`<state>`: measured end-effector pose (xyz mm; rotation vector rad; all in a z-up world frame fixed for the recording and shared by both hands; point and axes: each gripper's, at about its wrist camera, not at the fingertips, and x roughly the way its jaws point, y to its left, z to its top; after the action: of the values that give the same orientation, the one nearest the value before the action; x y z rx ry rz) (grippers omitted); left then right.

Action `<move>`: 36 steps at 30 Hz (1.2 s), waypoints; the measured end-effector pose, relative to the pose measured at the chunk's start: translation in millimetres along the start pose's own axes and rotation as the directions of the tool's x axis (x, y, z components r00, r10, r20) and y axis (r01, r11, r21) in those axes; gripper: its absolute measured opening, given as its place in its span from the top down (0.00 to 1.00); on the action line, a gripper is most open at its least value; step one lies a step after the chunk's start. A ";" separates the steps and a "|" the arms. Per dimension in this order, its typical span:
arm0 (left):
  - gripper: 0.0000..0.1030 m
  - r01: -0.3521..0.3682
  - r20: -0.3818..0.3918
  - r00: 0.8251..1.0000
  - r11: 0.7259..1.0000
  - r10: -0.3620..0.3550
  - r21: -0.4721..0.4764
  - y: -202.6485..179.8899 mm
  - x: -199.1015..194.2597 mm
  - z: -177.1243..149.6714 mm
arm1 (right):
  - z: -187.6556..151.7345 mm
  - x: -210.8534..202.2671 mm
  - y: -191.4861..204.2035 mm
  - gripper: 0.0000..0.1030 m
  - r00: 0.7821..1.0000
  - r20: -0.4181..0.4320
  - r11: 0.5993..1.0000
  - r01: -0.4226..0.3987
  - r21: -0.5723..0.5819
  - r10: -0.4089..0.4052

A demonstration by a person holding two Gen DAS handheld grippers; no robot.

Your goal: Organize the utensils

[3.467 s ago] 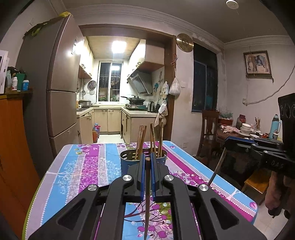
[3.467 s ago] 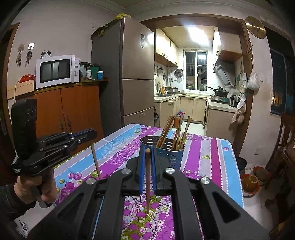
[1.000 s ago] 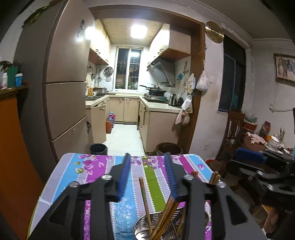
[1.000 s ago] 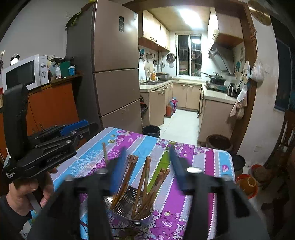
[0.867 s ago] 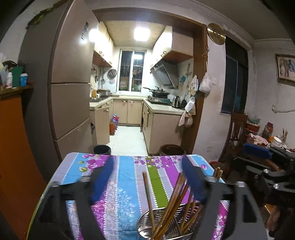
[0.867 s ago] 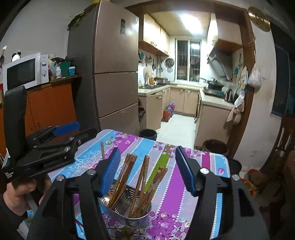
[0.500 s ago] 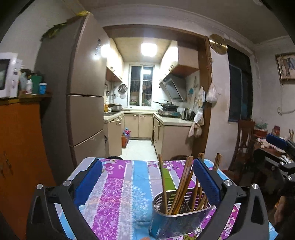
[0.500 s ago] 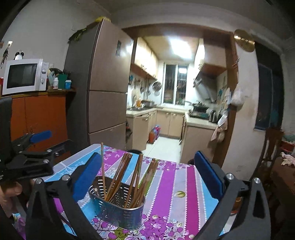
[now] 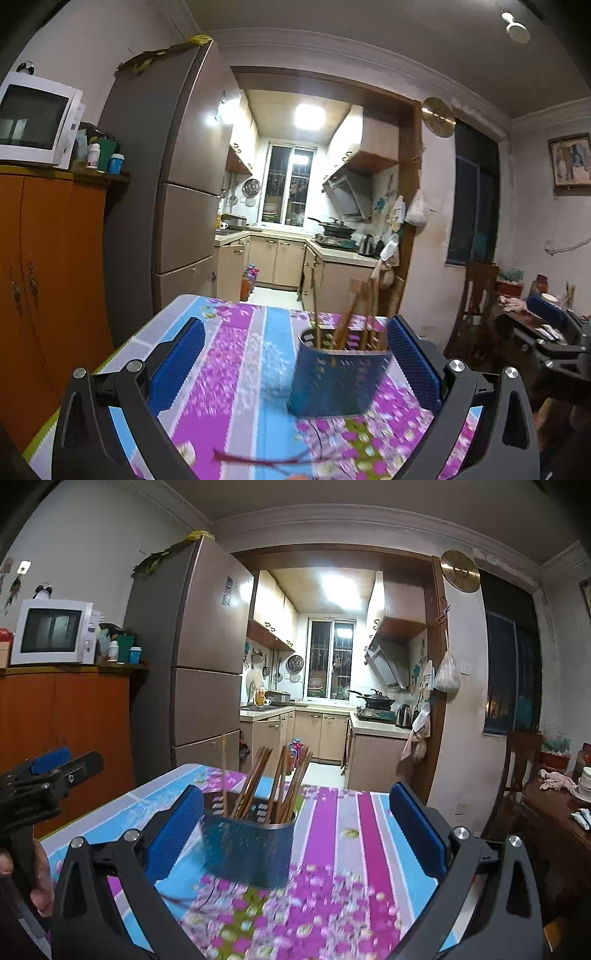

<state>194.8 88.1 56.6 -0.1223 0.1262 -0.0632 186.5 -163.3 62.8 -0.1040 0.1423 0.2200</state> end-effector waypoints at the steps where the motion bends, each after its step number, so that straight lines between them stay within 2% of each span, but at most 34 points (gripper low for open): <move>1: 0.05 0.002 0.004 1.000 1.000 -0.002 0.008 -2.8 -11.0 -5.0 | -4.3 -7.4 0.5 0.05 1.000 0.000 1.000 0.001 0.005 -0.001; 6: 0.05 0.017 -0.005 1.000 1.000 -0.017 0.003 -7.6 -49.7 -24.2 | -24.0 -46.6 3.5 0.05 0.999 0.001 0.998 0.040 0.054 -0.040; 11: 0.05 0.037 -0.019 0.999 0.999 -0.036 0.011 -18.1 -85.3 -44.1 | -46.0 -79.6 9.1 0.05 0.999 -0.018 0.996 0.035 0.082 -0.034; 15: 0.05 0.051 -0.035 0.998 0.998 -0.050 0.033 -25.9 -103.7 -54.5 | -55.7 -98.7 12.1 0.05 0.999 -0.016 0.995 0.041 0.088 -0.039; 20: 0.05 0.045 -0.013 0.999 0.997 -0.044 0.055 -31.5 -127.7 -58.8 | -59.4 -122.2 18.5 0.05 0.999 0.013 0.996 0.051 0.069 -0.052; 36: 0.05 0.054 -0.008 0.999 0.995 -0.053 0.086 -51.2 -166.9 -67.0 | -71.3 -183.5 25.1 0.05 0.994 0.073 0.995 0.075 0.062 -0.080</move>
<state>18.1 41.3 17.3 -0.0393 0.1255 -0.1221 -5.6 -185.8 18.3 -0.0416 0.0691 0.1420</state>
